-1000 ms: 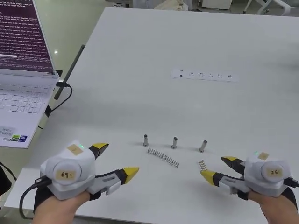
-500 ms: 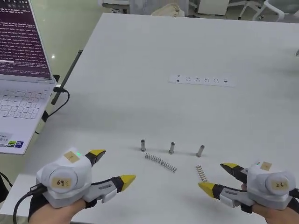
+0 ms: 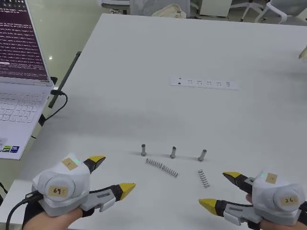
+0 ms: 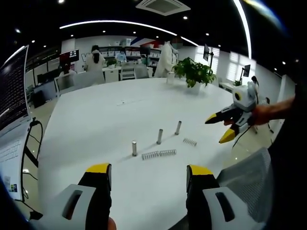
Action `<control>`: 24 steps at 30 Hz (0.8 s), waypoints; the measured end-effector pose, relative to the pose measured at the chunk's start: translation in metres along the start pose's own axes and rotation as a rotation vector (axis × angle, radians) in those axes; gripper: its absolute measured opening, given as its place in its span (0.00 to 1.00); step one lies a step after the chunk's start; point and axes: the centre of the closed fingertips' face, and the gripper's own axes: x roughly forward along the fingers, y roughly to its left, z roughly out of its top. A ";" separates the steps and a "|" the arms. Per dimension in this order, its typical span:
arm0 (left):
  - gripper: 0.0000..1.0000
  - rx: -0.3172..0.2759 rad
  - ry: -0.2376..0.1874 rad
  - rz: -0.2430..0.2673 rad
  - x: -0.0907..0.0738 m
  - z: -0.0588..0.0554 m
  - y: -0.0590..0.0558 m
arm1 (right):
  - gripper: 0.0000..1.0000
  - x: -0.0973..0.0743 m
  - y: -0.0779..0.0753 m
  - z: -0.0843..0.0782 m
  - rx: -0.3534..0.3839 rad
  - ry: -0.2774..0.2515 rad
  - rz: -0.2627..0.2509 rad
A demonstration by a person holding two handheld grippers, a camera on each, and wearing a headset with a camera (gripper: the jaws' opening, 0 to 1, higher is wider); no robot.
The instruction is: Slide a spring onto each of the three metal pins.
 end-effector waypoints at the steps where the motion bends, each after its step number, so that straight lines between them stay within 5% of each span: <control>1: 0.59 0.001 0.000 -0.002 0.000 0.000 -0.001 | 0.66 0.000 0.001 0.000 -0.003 0.000 0.001; 13: 0.58 0.026 0.011 -0.028 0.003 0.000 -0.003 | 0.65 -0.005 0.003 0.005 0.005 -0.011 -0.004; 24: 0.56 0.140 0.075 -0.103 0.019 -0.006 -0.015 | 0.63 -0.013 0.003 0.003 0.025 -0.014 -0.016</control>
